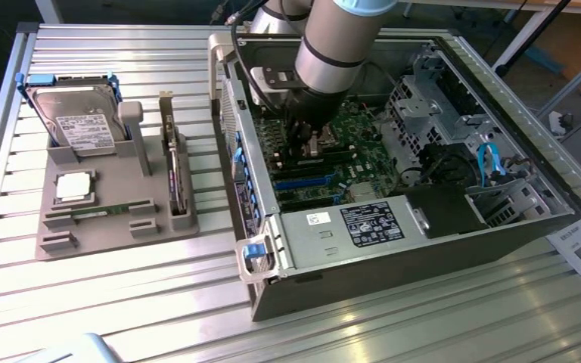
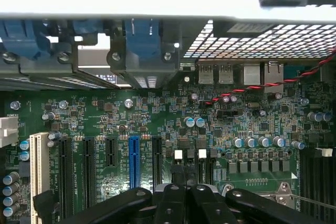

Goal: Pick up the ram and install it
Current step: 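Press down the ram until it locks into place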

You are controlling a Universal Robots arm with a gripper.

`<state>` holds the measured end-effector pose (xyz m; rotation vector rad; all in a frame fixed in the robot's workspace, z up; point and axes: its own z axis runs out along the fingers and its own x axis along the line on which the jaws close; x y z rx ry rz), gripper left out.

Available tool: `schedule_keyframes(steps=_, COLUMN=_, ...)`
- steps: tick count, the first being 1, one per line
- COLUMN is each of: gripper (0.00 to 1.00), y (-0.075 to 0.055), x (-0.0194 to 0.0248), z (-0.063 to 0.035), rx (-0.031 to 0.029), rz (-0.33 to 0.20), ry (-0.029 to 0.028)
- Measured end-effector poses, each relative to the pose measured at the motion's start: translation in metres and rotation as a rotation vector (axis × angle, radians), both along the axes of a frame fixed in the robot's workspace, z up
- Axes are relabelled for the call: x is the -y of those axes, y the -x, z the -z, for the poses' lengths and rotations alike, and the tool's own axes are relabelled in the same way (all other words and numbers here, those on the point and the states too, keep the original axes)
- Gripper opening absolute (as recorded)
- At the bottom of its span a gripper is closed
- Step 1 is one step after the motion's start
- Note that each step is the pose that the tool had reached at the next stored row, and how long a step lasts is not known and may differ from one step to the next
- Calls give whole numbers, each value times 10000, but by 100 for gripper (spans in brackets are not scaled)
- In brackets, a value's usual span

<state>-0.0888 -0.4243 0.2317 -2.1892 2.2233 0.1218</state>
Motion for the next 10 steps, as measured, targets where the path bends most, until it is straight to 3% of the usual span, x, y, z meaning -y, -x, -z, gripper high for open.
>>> schedule_keyframes(steps=10, gripper=10, y=0, x=1, z=25, rx=-2, rz=0, ry=3)
